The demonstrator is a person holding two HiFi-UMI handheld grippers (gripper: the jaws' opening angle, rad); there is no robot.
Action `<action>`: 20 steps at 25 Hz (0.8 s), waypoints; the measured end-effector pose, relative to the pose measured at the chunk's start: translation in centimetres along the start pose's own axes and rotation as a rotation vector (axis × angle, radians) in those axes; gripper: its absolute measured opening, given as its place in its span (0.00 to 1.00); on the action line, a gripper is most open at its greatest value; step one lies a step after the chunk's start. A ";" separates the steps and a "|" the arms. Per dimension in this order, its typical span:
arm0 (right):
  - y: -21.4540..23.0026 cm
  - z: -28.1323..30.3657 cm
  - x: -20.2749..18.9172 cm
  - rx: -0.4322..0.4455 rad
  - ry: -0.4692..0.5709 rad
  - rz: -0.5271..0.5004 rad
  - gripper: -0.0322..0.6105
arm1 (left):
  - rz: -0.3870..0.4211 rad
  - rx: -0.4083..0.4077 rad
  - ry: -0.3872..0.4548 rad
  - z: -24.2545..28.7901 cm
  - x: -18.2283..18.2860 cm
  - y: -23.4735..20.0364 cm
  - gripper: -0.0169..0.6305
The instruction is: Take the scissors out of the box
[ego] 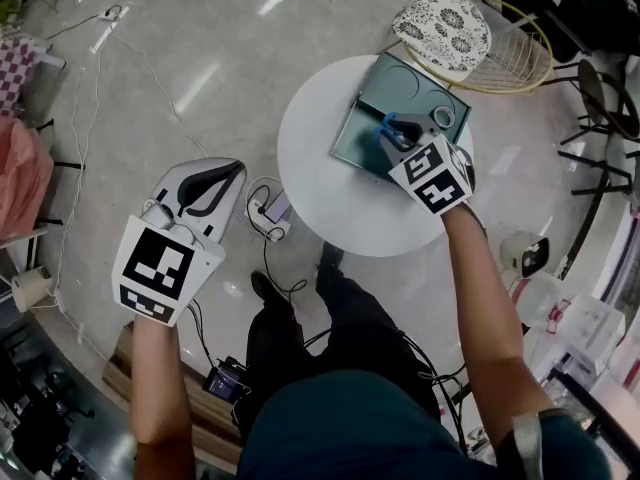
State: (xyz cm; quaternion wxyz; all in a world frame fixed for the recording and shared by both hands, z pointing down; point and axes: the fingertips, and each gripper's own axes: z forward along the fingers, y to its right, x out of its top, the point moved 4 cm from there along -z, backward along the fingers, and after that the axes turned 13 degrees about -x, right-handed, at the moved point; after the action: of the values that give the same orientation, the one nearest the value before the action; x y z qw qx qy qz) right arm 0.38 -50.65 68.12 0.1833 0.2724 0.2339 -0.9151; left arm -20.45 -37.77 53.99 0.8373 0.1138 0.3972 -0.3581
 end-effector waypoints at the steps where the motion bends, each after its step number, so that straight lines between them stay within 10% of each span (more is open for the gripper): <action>1: 0.5 -0.9 0.5 -0.011 0.013 0.016 0.19 | 0.003 0.001 0.001 -0.5 0.4 0.0 0.05; 20: 7.7 -25.2 14.1 -0.212 0.332 0.227 0.19 | 0.131 0.049 0.104 -13.1 11.5 2.4 0.05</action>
State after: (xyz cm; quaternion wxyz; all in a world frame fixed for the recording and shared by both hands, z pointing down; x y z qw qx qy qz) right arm 3.29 -46.68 38.64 0.2719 0.4229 0.3236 -0.8016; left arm -21.53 -35.73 36.56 0.8341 0.1785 0.4232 -0.3056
